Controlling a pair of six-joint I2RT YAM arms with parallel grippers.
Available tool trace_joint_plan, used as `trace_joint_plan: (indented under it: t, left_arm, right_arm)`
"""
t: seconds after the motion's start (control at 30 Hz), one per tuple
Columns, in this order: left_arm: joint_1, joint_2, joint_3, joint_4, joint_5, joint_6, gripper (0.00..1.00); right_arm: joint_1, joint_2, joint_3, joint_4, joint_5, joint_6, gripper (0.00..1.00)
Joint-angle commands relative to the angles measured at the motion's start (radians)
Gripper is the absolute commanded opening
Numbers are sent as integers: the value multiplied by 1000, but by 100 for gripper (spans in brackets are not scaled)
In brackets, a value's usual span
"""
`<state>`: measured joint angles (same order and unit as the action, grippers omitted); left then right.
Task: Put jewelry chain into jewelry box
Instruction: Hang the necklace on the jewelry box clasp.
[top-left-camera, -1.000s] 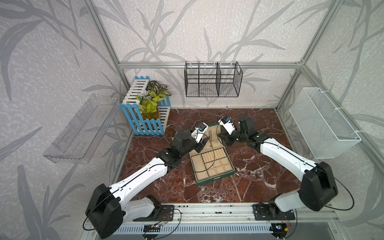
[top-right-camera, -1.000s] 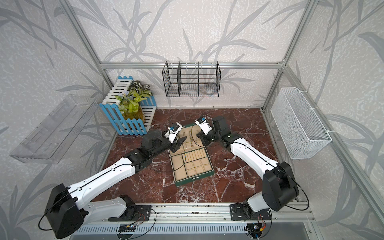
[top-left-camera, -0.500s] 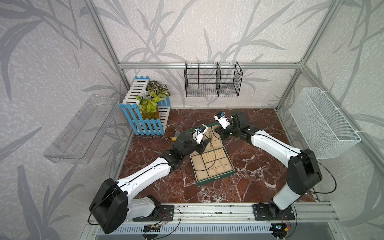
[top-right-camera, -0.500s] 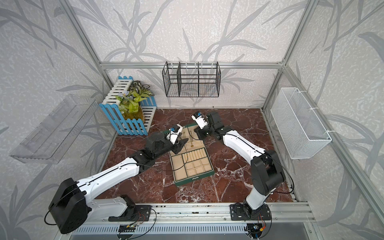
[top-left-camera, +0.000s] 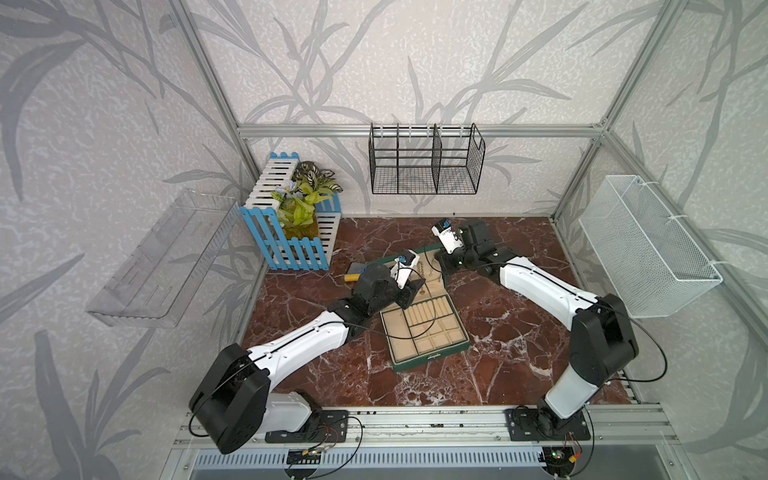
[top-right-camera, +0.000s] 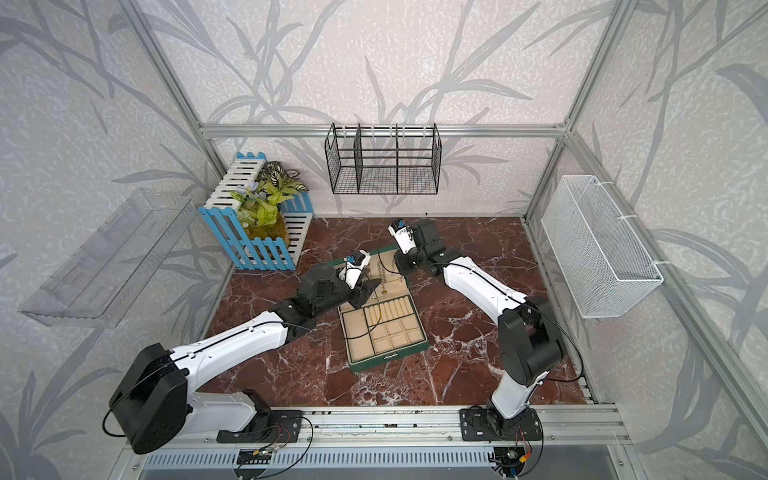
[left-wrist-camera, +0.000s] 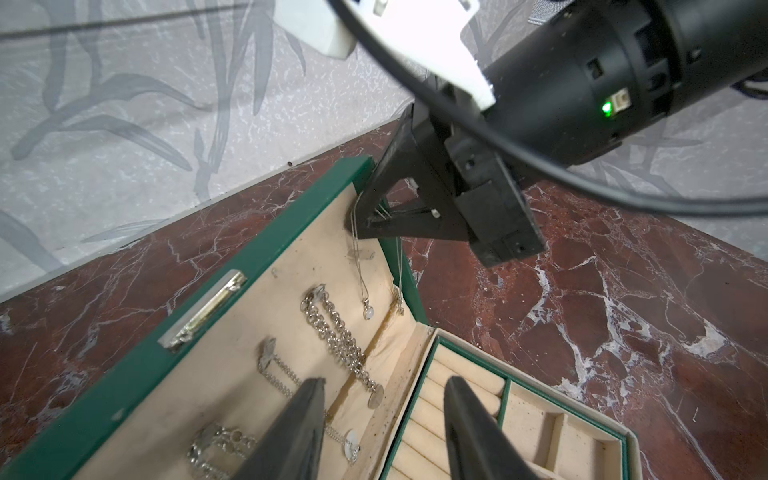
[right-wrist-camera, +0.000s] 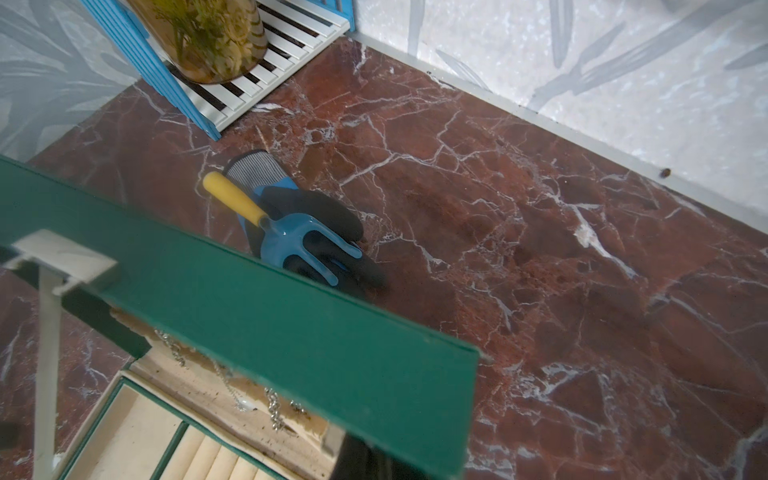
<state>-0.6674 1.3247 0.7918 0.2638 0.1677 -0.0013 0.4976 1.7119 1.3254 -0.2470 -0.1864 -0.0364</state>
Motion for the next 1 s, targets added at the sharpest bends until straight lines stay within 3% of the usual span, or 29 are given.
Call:
trace_joint_plan:
  t: [0.0, 0.8, 0.97]
  left_arm:
    - [2, 1, -15, 26, 3, -15, 49]
    - [1, -19, -23, 21, -33, -20, 48]
    - [1, -21, -24, 21, -27, -19, 48]
  right_arm:
    - [4, 17, 16, -59, 33, 25, 0]
    - [5, -2, -115, 40, -34, 117, 0]
    - [3, -24, -128, 53, -40, 132, 6]
